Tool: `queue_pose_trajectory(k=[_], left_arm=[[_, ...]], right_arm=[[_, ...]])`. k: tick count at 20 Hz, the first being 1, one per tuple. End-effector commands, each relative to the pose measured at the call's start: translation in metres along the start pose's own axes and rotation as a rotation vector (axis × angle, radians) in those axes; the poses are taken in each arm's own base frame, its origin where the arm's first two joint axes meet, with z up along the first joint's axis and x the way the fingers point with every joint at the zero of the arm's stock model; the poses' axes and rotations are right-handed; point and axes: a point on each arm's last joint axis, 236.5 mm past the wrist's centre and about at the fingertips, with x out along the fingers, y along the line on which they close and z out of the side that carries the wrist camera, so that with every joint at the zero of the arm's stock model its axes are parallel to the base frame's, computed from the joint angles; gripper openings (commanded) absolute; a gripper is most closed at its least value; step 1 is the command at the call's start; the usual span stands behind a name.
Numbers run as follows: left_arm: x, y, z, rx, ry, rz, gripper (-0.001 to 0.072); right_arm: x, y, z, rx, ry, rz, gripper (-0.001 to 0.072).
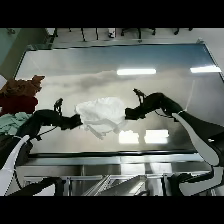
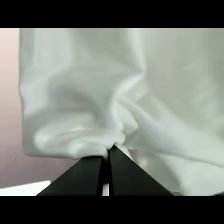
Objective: Fold the shirts.
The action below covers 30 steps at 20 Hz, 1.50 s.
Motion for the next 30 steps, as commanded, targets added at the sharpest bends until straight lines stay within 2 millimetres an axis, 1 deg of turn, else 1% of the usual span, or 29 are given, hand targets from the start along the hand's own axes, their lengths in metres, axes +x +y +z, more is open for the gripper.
queue_pose_trajectory(k=[1,2,3,4,5,6,7,8,9,10,11,12,13,14,15,16,17,18,19,20,21,22,23,25,26,27,28,29,30], left_arm=[[-0.082,-0.075,0.054,0.121,-0.200,-0.103,0.0013],[-0.126,-0.096,0.070,0.175,-0.304,-0.126,0.0013],[-0.179,-0.119,0.083,0.209,-0.429,-0.157,0.0013],[-0.233,-0.139,0.089,0.240,-0.555,-0.182,0.0013],[-0.294,-0.162,0.088,0.291,-0.694,-0.203,0.0013],[-0.348,-0.183,0.078,0.349,-0.816,-0.218,0.0013],[-0.401,-0.205,0.059,0.404,-0.941,-0.236,0.0013],[-0.445,-0.223,0.038,0.457,-1.049,-0.248,0.0013],[-0.486,-0.239,0.014,0.500,-1.155,-0.260,0.0013],[-0.520,-0.251,-0.009,0.528,-1.251,-0.274,0.0013],[-0.545,-0.260,-0.030,0.544,-1.325,-0.284,0.0013],[-0.564,-0.266,-0.047,0.557,-1.383,-0.282,0.0013],[-0.576,-0.270,-0.059,0.573,-1.426,-0.268,0.0013],[-0.586,-0.272,-0.067,0.584,-1.458,-0.250,0.0013],[-0.590,-0.271,-0.069,0.583,-1.472,-0.226,0.0013],[-0.589,-0.267,-0.062,0.568,-1.464,-0.197,0.0013],[-0.582,-0.261,-0.051,0.540,-1.431,-0.177,0.0013],[-0.569,-0.251,-0.035,0.511,-1.372,-0.158,0.0013],[-0.552,-0.239,-0.018,0.479,-1.304,-0.140,0.0013],[-0.526,-0.223,0.004,0.436,-1.207,-0.133,0.0013],[-0.491,-0.205,0.026,0.391,-1.086,-0.136,0.0013],[-0.451,-0.191,0.044,0.355,-0.964,-0.148,0.0013],[-0.404,-0.178,0.060,0.329,-0.836,-0.161,0.0013],[-0.294,-0.151,0.085,0.303,-0.607,-0.149,0.0013],[-0.237,-0.131,0.093,0.269,-0.510,-0.110,0.0013],[-0.186,-0.111,0.096,0.243,-0.427,-0.068,0.0013],[-0.136,-0.089,0.093,0.210,-0.340,-0.031,0.0013],[-0.095,-0.070,0.086,0.173,-0.257,-0.008,0.0013],[-0.058,-0.051,0.077,0.135,-0.175,0.016,0.0013]], right_arm=[[-0.077,0.035,0.020,-0.092,-0.062,0.061,0.0019],[-0.118,0.051,0.030,-0.137,-0.133,0.070,0.0019],[-0.168,0.070,0.041,-0.195,-0.233,0.070,0.0019],[-0.224,0.092,0.049,-0.262,-0.357,0.059,0.0019],[-0.279,0.114,0.051,-0.328,-0.490,0.039,0.0019],[-0.333,0.138,0.047,-0.399,-0.630,0.012,0.0019],[-0.389,0.166,0.036,-0.493,-0.788,-0.028,0.0019],[-0.434,0.193,0.019,-0.572,-0.924,-0.065,0.0020],[-0.473,0.220,-0.005,-0.649,-1.050,-0.099,0.0020],[-0.500,0.241,-0.028,-0.709,-1.146,-0.130,0.0020],[-0.523,0.258,-0.052,-0.763,-1.233,-0.172,0.0020],[-0.542,0.270,-0.073,-0.795,-1.315,-0.206,0.0020],[-0.558,0.278,-0.089,-0.812,-1.387,-0.239,0.0020],[-0.571,0.280,-0.100,-0.821,-1.446,-0.282,0.0020],[-0.580,0.280,-0.107,-0.820,-1.481,-0.321,0.0020],[-0.581,0.277,-0.108,-0.817,-1.479,-0.336,0.0020],[-0.575,0.274,-0.103,-0.804,-1.450,-0.329,0.0020],[-0.566,0.266,-0.093,-0.774,-1.405,-0.315,0.0020],[-0.552,0.253,-0.076,-0.732,-1.340,-0.296,0.0020],[-0.534,0.238,-0.056,-0.688,-1.262,-0.275,0.0020],[-0.512,0.220,-0.034,-0.637,-1.177,-0.241,0.0020],[-0.483,0.201,-0.009,-0.581,-1.080,-0.185,0.0020],[-0.450,0.183,0.013,-0.524,-0.985,-0.122,0.0020],[-0.369,0.138,0.054,-0.405,-0.788,-0.051,0.0020],[-0.324,0.116,0.069,-0.349,-0.696,-0.030,0.0020],[-0.274,0.094,0.081,-0.291,-0.604,-0.016,0.0020],[-0.229,0.075,0.089,-0.246,-0.523,-0.008,0.0020],[-0.184,0.058,0.096,-0.206,-0.445,-0.005,0.0020],[-0.146,0.044,0.099,-0.173,-0.378,-0.003,0.0020]])
